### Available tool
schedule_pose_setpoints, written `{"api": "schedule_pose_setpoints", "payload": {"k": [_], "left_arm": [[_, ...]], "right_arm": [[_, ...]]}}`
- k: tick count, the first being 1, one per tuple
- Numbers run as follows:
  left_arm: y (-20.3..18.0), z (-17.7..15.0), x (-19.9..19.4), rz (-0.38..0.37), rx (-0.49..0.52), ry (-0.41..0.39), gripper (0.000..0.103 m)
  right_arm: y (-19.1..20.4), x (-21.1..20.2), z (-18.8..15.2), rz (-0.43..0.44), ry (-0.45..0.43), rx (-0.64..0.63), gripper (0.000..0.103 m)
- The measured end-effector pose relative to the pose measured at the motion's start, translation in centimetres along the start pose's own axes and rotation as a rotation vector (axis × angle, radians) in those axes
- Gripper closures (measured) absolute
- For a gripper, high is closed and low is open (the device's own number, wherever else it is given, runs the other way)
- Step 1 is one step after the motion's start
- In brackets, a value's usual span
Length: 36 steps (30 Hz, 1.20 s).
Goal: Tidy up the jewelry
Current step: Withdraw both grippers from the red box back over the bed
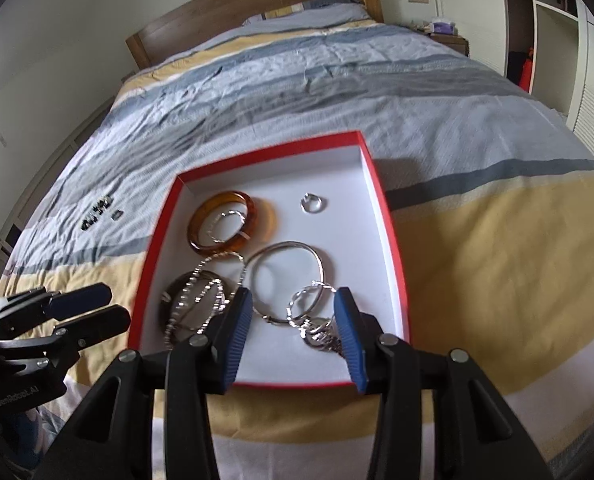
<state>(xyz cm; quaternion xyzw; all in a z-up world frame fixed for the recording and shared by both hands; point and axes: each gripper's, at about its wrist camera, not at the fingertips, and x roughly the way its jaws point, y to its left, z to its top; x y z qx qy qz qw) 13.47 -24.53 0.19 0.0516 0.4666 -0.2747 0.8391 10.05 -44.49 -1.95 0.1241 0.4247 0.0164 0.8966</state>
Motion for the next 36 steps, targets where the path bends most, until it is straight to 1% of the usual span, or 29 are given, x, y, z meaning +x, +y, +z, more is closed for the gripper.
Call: {"api": "schedule_pose_setpoints", "payload": {"k": [3, 6, 8, 9, 13, 17, 21, 24, 29, 33, 36], "left_arm": [[0.3, -1.0, -1.5, 0.002, 0.004, -0.022, 0.064], [0.9, -2.0, -2.8, -0.002, -0.003, -0.015, 0.064], [1.2, -2.7, -3.7, 0.001, -0.006, -0.008, 0.062], [1.5, -3.2, -4.3, 0.006, -0.006, -0.011, 0.059], [2.7, -4.7, -6.6, 0.034, -0.013, -0.035, 0.053], [4.2, -6.1, -9.1, 0.067, -0.035, -0.071, 0.051], [6.3, -7.7, -11.4, 0.102, -0.077, -0.107, 0.044], [7.9, -9.0, -12.8, 0.126, -0.106, -0.119, 0.044], [10.6, -11.1, -14.8, 0.147, -0.164, -0.136, 0.044], [12.9, -12.8, -16.6, 0.172, -0.229, -0.160, 0.042], [14.2, -14.0, -17.6, 0.200, -0.259, -0.172, 0.040]], "right_arm": [[0.6, -1.3, -0.4, 0.002, -0.018, 0.012, 0.062], [1.6, -2.5, -0.8, 0.000, -0.033, 0.016, 0.062], [2.1, -3.3, -1.0, 0.002, -0.044, 0.022, 0.062], [2.3, -3.7, -1.2, 0.004, -0.050, 0.026, 0.062], [3.7, -5.0, -1.7, 0.006, -0.068, 0.033, 0.062], [5.3, -6.0, -2.3, 0.014, -0.082, 0.029, 0.062], [7.2, -6.9, -3.0, 0.021, -0.088, 0.006, 0.062], [8.6, -7.3, -3.8, 0.023, -0.084, -0.010, 0.062], [10.9, -7.9, -5.0, 0.029, -0.071, -0.038, 0.062], [12.6, -8.5, -5.6, 0.039, -0.067, -0.071, 0.062], [13.7, -9.2, -6.1, 0.039, -0.069, -0.094, 0.062]]}}
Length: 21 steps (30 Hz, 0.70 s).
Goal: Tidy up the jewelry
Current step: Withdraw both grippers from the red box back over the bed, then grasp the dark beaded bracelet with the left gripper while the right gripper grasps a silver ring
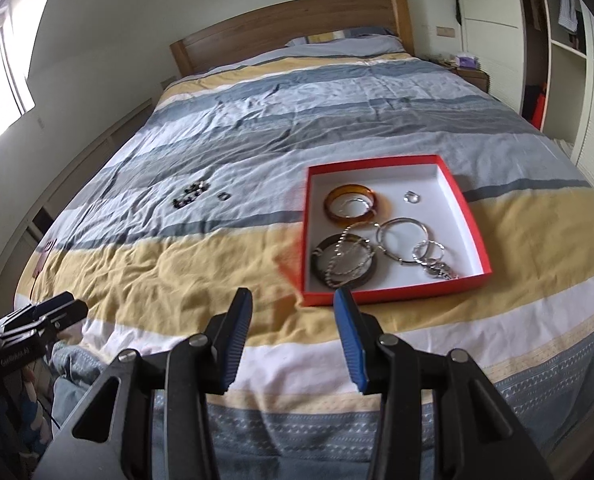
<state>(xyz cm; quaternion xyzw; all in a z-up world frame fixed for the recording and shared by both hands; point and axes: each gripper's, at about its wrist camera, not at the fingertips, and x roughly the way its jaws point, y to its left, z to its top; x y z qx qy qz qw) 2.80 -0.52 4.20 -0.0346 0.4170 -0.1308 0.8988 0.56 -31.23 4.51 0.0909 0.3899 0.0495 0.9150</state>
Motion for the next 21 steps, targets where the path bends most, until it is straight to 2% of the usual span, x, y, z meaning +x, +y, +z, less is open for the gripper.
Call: {"api": "schedule_pose_setpoints", "payload": {"k": [7, 10, 14, 18, 21], "left_arm": [[3.7, -1.7, -2.2, 0.096, -0.081, -0.076, 0.039], [4.9, -2.3, -2.7, 0.092, -0.107, -0.099, 0.039], [5.2, -2.9, -2.7, 0.086, -0.086, -0.073, 0.038], [5.4, -3.4, -2.0, 0.109, -0.079, -0.048, 0.029], [5.8, -3.5, -1.1, 0.115, -0.082, -0.028, 0.028]], "right_arm": [[1.3, -1.2, -0.7, -0.004, -0.006, -0.019, 0.062], [1.4, -1.3, -0.8, -0.005, -0.005, -0.019, 0.062], [1.5, -1.2, -1.0, -0.003, 0.000, -0.014, 0.062], [1.7, -0.4, -1.3, 0.004, 0.022, -0.013, 0.062], [1.5, 0.7, -1.3, 0.007, 0.047, -0.013, 0.062]]}}
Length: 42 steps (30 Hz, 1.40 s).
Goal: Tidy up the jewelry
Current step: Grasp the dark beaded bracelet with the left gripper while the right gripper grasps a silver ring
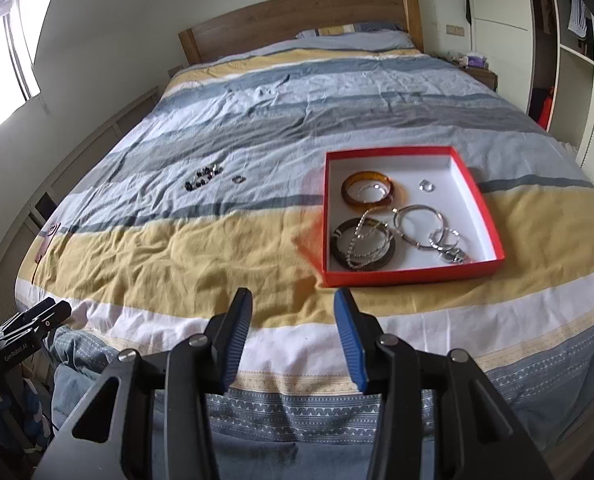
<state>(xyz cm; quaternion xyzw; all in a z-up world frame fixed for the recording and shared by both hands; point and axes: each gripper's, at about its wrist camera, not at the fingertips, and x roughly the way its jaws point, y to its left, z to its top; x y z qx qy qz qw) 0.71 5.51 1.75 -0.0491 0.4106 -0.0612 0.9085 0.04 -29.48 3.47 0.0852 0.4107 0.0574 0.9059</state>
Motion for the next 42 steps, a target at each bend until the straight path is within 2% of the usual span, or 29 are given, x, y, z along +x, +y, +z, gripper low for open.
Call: {"api": "schedule_pose_setpoints", "payload": {"k": [14, 21, 29, 35, 42], "left_arm": [[0.8, -0.3, 5.6, 0.028, 0.006, 0.142, 0.026], [1.6, 1.3, 8.0, 0.011, -0.029, 0.163, 0.026], [1.3, 6.9, 12.5, -0.021, -0.002, 0.159, 0.026], [-0.1, 12.5, 17.9, -0.038, 0.073, 0.154, 0.026], [-1.8, 17.8, 24.9, -0.055, 0.144, 0.148, 0.026]], "right_arm": [[0.5, 5.5, 0.9, 0.025, 0.095, -0.023, 0.062], [2.3, 8.7, 2.4, 0.046, 0.116, -0.089, 0.062], [4.1, 13.5, 6.4, 0.077, 0.115, -0.148, 0.062], [5.5, 18.2, 10.1, 0.107, 0.120, -0.189, 0.063], [6.9, 23.0, 12.5, 0.135, 0.140, -0.225, 0.063]]}}
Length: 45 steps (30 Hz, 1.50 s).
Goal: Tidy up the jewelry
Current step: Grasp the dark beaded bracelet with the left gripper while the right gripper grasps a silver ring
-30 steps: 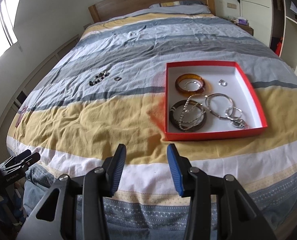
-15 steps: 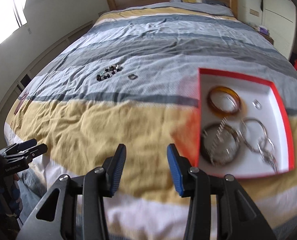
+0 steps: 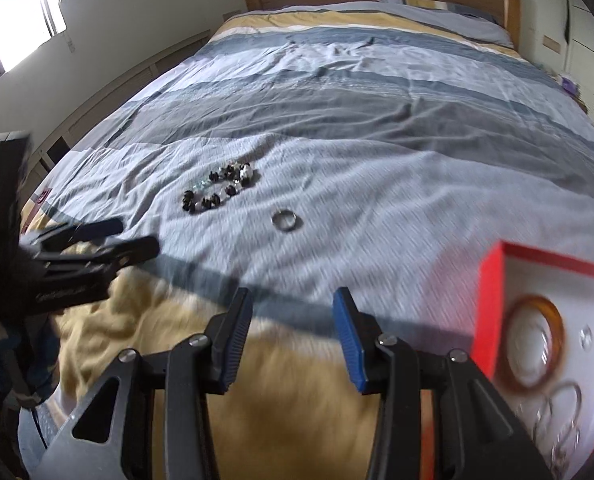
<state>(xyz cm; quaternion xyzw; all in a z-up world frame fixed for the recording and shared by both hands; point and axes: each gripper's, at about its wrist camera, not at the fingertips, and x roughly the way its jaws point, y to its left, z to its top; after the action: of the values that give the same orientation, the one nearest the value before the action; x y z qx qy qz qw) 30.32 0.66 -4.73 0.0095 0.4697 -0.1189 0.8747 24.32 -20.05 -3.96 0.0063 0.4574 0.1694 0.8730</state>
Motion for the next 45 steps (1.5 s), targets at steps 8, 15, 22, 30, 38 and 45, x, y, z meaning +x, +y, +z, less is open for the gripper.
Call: {"api": "schedule_pose_setpoints", "payload": {"k": [8, 15, 22, 30, 38, 45], "left_arm": [[-0.3, 2.6, 4.9, -0.009, 0.042, 0.025, 0.026], [-0.4, 3.2, 6.3, -0.010, 0.081, 0.017, 0.037], [0.3, 2.9, 6.2, -0.012, 0.074, 0.004, 0.065], [1.1, 1.9, 3.8, -0.038, 0.036, 0.009, 0.093], [0.7, -0.3, -1.4, -0.049, 0.025, -0.027, 0.093], [-0.1, -3.1, -7.5, -0.057, 0.031, -0.077, 0.093]], "right_arm": [[0.0, 4.3, 2.6, 0.019, 0.013, -0.016, 0.063], [0.2, 6.8, 3.8, 0.032, 0.020, -0.028, 0.075], [0.2, 7.7, 4.0, 0.037, 0.031, -0.042, 0.084], [0.8, 5.6, 3.1, 0.035, 0.023, -0.045, 0.084], [2.6, 0.5, 1.4, 0.047, -0.015, -0.054, 0.084], [4.6, -4.7, -1.1, 0.048, -0.051, -0.064, 0.084]]}}
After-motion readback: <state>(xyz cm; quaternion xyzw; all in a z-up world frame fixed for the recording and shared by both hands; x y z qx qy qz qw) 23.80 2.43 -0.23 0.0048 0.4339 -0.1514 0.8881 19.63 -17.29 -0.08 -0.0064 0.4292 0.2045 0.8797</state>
